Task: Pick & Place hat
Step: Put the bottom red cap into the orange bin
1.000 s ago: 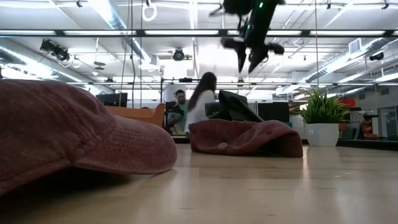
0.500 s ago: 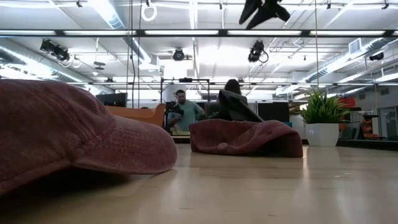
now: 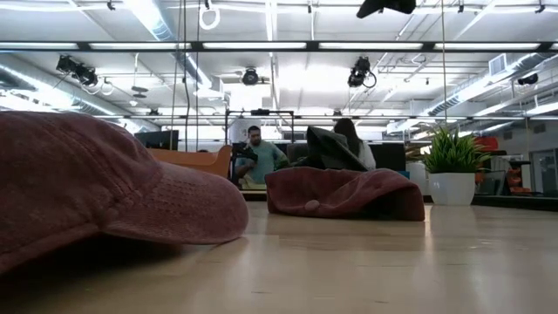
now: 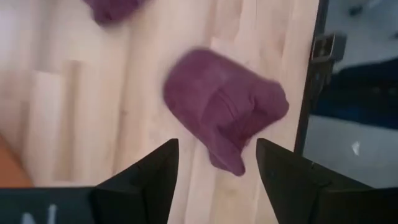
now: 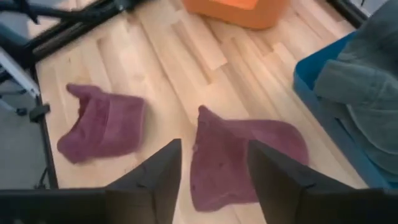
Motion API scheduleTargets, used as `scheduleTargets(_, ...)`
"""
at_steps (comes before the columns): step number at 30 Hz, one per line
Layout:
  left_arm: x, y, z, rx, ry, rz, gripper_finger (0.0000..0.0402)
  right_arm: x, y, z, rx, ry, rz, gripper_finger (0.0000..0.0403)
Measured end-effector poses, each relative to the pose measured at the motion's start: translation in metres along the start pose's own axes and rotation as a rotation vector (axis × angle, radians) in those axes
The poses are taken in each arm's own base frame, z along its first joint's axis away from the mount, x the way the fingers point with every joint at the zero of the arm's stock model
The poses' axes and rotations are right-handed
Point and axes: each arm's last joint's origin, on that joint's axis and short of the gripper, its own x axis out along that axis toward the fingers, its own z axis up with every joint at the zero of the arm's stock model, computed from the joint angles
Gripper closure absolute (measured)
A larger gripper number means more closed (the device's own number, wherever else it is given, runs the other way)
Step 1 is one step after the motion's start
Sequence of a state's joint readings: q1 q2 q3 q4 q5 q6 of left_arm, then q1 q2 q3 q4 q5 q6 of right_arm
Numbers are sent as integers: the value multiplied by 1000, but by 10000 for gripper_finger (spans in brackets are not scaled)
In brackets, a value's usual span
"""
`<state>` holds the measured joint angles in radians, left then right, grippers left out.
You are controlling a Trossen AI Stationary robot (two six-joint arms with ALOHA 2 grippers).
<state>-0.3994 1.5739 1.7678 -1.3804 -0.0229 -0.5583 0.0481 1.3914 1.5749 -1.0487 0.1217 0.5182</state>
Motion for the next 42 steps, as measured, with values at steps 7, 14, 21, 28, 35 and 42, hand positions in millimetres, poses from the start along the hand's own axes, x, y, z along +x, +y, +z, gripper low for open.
scheduleTargets(7,69,-12,-2,-6,49,-86,179,-2,13,-8,-44,15,34,166)
scheduleTargets(14,127,-6,-22,-58,77,-95,179,-3,18,-11,-65,24,45,157)
scheduleTargets(21,163,6,-42,-86,99,-80,179,-3,18,-12,-66,28,43,166)
scheduleTargets(28,184,9,-58,-94,99,-113,179,-3,18,-12,-66,29,42,168)
scheduleTargets(35,200,12,-75,-113,110,-118,191,-3,18,-12,-46,31,41,168)
scheduleTargets(42,204,14,-80,-124,113,-113,298,-3,18,-12,-43,30,41,168)
